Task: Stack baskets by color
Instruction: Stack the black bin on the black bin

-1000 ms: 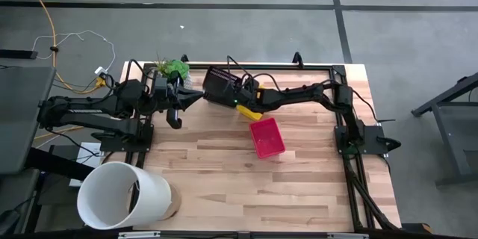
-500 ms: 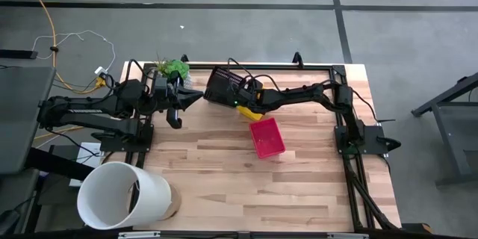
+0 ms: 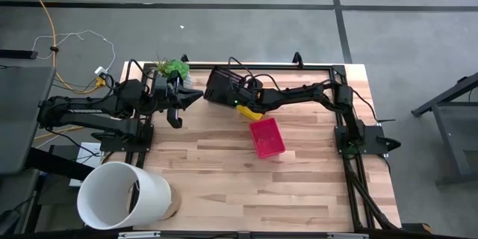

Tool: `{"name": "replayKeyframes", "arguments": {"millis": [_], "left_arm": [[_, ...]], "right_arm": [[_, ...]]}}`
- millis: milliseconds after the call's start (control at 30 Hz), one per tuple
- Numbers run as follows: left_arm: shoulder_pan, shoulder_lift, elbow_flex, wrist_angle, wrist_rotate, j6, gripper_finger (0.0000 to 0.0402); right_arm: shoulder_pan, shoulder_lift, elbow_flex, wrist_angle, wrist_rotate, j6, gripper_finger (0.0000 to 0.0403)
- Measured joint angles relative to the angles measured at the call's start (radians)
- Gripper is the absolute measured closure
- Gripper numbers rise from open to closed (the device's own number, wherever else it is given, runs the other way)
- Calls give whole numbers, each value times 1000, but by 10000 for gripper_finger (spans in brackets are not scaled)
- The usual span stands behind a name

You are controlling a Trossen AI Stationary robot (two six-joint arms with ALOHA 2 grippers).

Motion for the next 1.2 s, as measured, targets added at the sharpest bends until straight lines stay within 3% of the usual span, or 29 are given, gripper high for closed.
{"name": "replayKeyframes", "arguments": {"millis": [400,1200], "left_arm": [[0,0,0,0,0,0,402],[0,0,0,0,-7,0,402]], "right_arm": [[-2,44,1,-8,-83,43,403],[-6,38,0,-6,-83,-8,402]]}}
